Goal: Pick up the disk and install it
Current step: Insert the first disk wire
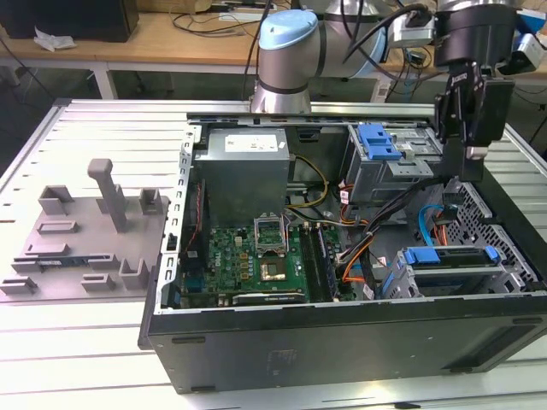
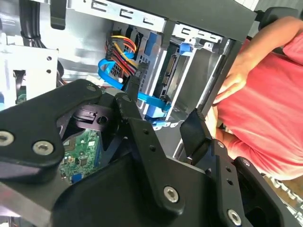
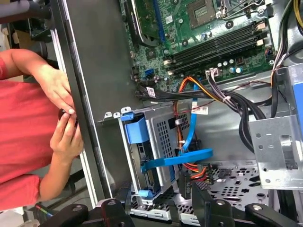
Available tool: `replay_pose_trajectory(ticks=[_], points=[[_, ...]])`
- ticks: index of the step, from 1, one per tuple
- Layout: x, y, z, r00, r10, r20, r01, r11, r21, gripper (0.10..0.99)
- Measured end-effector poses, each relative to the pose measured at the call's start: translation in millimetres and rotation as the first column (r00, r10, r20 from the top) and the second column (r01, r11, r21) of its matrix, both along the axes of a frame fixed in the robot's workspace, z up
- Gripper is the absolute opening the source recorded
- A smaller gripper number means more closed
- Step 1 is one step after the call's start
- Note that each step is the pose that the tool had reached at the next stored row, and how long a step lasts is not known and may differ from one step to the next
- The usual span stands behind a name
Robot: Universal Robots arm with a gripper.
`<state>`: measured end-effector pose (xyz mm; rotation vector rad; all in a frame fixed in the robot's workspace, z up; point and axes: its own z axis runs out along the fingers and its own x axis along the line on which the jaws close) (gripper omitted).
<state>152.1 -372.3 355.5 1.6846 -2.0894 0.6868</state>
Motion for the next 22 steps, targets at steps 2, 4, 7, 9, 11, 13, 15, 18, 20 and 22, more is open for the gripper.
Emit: replay_pose_trajectory(ticks=[2, 4, 7, 9, 11, 13, 15, 18, 20, 22], points=[[0.0, 2.4, -2.6, 1.0000, 0.000, -0.0013, 0.000, 1.0000, -0.006, 0.624], [0.0, 4.8, -4.7, 1.0000, 0.000, -0.0054, 0.000, 1.0000, -0.009, 0.608], [0.9, 6.2, -7.6, 0.9998, 0.000, -0.0185, -0.001, 0.9999, -0.013, 0.412], [4.5, 6.6, -8.9, 0.9996, 0.001, -0.0285, -0.002, 0.9999, -0.012, 0.412], [12.1, 6.8, -10.5, 0.9991, 0.004, -0.0432, -0.005, 0.9999, -0.012, 0.412], [13.4, 7.3, -12.4, 0.9988, 0.006, -0.0483, -0.006, 0.9999, -0.013, 0.412], [13.3, 8.4, -15.2, 0.9987, 0.005, -0.0502, -0.006, 0.9998, -0.018, 0.412], [13.3, 11.1, -20.7, 0.9987, 0.005, -0.0512, -0.006, 0.9995, -0.031, 0.412], [13.3, 12.2, -23.3, 0.9986, 0.004, -0.0519, -0.006, 0.9992, -0.039, 0.412], [13.3, 13.7, -26.3, 0.9986, 0.004, -0.0527, -0.006, 0.9987, -0.050, 0.412]])
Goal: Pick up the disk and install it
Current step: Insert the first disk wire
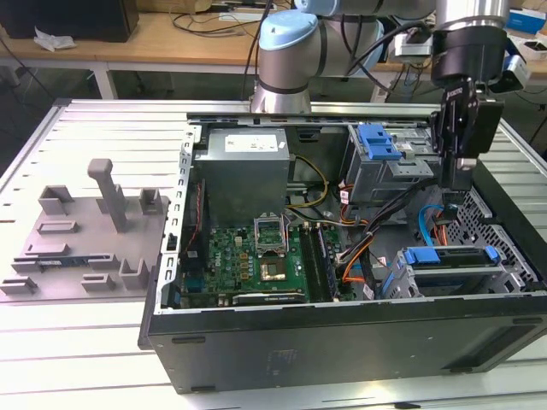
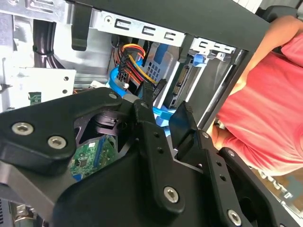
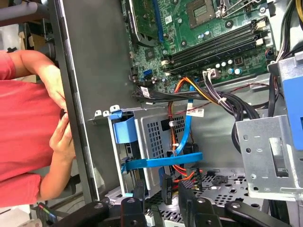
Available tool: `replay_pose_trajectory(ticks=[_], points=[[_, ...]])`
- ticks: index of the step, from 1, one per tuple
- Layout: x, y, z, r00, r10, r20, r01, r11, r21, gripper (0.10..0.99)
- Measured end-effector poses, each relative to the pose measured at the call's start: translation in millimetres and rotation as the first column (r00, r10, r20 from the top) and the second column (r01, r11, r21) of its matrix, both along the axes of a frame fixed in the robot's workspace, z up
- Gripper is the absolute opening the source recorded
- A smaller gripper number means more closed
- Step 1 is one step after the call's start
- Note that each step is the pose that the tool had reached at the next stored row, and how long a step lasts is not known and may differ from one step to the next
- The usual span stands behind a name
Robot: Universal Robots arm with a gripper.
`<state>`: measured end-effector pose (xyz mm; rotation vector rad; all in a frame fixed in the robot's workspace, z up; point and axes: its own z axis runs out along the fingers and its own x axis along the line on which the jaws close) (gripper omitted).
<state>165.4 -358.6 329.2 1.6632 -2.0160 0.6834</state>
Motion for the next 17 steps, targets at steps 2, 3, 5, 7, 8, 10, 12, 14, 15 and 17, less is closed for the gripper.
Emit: replay_pose_trajectory(ticks=[2, 3, 5, 7, 8, 10, 12, 14, 15, 17], points=[[0.0, 1.4, -3.0, 1.0000, 0.000, -0.0004, 0.000, 0.9999, -0.012, 0.412], [0.1, 1.8, -4.1, 1.0000, 0.000, -0.0004, 0.000, 0.9999, -0.016, 0.412], [0.2, 2.6, -6.6, 1.0000, 0.000, -0.0007, 0.000, 0.9997, -0.024, 0.412], [0.6, 3.6, -9.6, 1.0000, 0.000, -0.0017, 0.000, 0.9991, -0.043, 0.412], [0.6, 3.7, -10.6, 1.0000, 0.000, -0.0024, 0.000, 0.9987, -0.051, 0.412], [0.6, 3.7, -12.5, 1.0000, 0.000, -0.0026, 0.000, 0.9985, -0.054, 0.412], [0.6, 3.7, -14.2, 1.0000, 0.000, -0.0026, 0.000, 0.9985, -0.054, 0.412], [0.7, 3.8, -15.5, 1.0000, 0.000, -0.0026, 0.000, 0.9985, -0.054, 0.412], [0.6, 3.7, -16.0, 1.0000, 0.000, -0.0026, 0.000, 0.9985, -0.054, 0.412], [0.7, 3.7, -17.1, 1.0000, 0.000, -0.0027, 0.000, 0.9985, -0.054, 0.412]])
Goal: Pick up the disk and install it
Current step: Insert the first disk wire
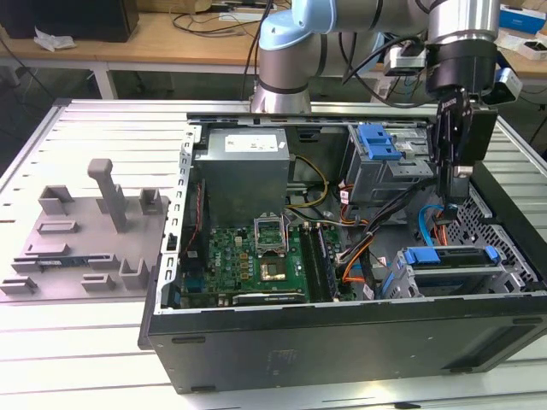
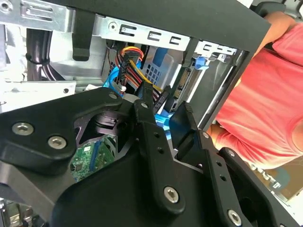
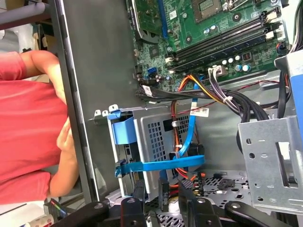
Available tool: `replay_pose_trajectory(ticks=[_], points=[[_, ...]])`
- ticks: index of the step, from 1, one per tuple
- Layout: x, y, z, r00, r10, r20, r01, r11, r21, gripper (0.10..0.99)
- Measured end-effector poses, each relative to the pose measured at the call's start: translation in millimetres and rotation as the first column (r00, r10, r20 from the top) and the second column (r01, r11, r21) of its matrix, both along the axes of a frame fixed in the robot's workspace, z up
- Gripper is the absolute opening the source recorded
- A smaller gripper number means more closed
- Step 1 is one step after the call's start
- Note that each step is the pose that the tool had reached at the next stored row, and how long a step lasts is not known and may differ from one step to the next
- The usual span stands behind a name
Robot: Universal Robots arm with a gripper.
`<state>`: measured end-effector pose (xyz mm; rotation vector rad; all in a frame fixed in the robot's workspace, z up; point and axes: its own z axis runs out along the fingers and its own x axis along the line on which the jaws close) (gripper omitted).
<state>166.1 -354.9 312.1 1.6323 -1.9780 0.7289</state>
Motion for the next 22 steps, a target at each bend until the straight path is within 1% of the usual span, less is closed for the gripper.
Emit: replay_pose_trajectory(ticks=[2, 10, 15, 21, 22], points=[[0.2, 0.9, -1.2, 1.0000, 0.004, -0.0009, -0.004, 1.0000, 0.000, 0.412], [0.6, 2.5, -1.9, 1.0000, 0.007, -0.0016, -0.007, 1.0000, 0.000, 0.412], [2.5, 2.7, -2.5, 1.0000, 0.007, -0.0016, -0.007, 1.0000, 0.000, 0.412], [2.6, 2.7, -3.3, 1.0000, 0.007, -0.0017, -0.007, 1.0000, 0.000, 0.412], [2.6, 2.7, -3.5, 1.0000, 0.007, -0.0016, -0.007, 1.0000, 0.000, 0.396]])
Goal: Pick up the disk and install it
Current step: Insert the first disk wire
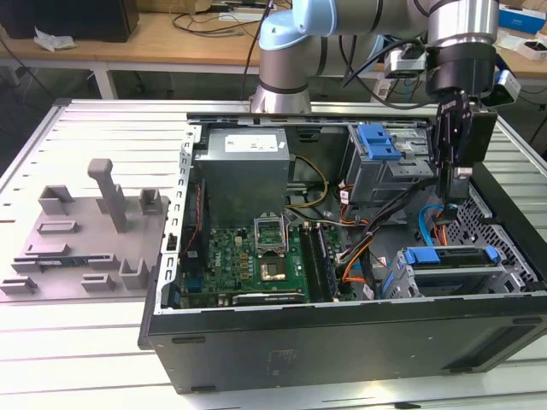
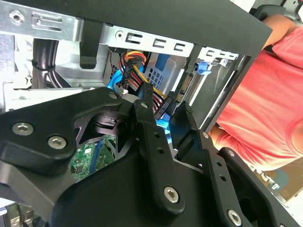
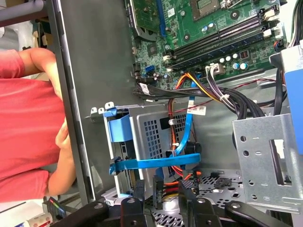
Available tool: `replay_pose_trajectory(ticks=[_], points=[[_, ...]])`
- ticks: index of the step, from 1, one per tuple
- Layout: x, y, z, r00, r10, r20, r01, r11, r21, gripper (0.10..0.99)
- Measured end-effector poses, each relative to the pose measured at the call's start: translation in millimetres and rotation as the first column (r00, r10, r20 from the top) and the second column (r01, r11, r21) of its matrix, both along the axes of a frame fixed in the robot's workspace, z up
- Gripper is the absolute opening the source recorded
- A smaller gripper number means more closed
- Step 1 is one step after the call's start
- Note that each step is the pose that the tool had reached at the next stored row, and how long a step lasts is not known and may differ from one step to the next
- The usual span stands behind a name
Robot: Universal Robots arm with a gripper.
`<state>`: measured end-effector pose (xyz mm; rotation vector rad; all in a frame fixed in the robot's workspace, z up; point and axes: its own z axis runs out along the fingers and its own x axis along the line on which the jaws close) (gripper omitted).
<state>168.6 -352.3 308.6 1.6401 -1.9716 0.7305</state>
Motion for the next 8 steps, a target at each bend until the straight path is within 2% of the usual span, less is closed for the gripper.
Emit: replay_pose_trajectory(ticks=[1, 4, 5, 8], points=[[0.0, 0.0, -0.1, 1.0000, 0.000, 0.0000, 0.000, 1.0000, 0.000, 0.396], [0.0, 0.0, -0.8, 1.0000, 0.000, 0.0000, 0.000, 1.0000, -0.002, 0.204], [0.0, 0.0, -1.0, 1.0000, 0.000, 0.0000, 0.000, 1.0000, -0.003, 0.169], [0.0, 0.0, -1.1, 1.0000, 0.000, 0.0000, 0.000, 1.0000, -0.006, 0.169]])
